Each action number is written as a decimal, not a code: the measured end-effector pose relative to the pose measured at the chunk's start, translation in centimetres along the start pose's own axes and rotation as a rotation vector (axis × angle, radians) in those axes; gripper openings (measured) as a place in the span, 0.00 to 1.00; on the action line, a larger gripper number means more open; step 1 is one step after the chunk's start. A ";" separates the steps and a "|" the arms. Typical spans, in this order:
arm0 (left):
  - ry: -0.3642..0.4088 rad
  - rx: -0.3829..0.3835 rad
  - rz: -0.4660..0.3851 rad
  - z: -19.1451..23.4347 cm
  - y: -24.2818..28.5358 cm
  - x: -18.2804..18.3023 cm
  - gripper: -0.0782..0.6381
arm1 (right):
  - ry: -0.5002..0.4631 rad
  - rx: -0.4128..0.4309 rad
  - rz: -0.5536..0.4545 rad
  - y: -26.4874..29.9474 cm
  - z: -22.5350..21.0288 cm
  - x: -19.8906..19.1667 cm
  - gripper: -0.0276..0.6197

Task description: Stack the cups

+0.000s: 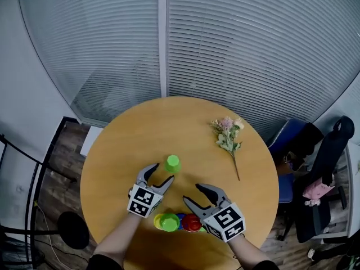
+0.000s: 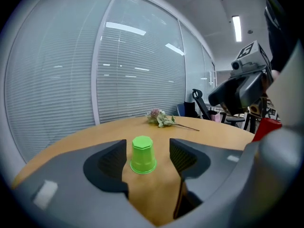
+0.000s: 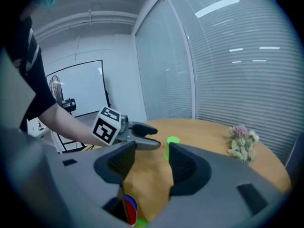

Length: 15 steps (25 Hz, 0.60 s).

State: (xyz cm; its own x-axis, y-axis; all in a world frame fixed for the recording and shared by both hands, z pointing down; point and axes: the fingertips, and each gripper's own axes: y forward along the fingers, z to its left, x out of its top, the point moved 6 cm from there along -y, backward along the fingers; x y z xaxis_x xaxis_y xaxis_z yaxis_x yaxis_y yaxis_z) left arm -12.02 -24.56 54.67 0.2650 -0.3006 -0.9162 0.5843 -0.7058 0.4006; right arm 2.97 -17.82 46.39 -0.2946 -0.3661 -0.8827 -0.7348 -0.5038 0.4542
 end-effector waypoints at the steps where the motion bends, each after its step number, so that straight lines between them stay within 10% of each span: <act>1: -0.001 -0.002 -0.001 0.4 0.7 -0.3 0.49 | 0.007 0.006 0.003 0.3 -0.2 -0.1 0.40; 15: -0.017 -0.021 0.041 1.8 6.5 -2.7 0.45 | 0.077 -0.013 0.011 1.9 -2.3 -2.5 0.38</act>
State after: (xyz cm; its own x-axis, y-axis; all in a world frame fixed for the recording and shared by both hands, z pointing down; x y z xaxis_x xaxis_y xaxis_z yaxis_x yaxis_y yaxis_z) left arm -10.32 -29.55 59.75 0.2760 -0.3402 -0.8989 0.5890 -0.6792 0.4379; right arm 3.69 -19.71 49.72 -0.2540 -0.4302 -0.8662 -0.7236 -0.5097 0.4654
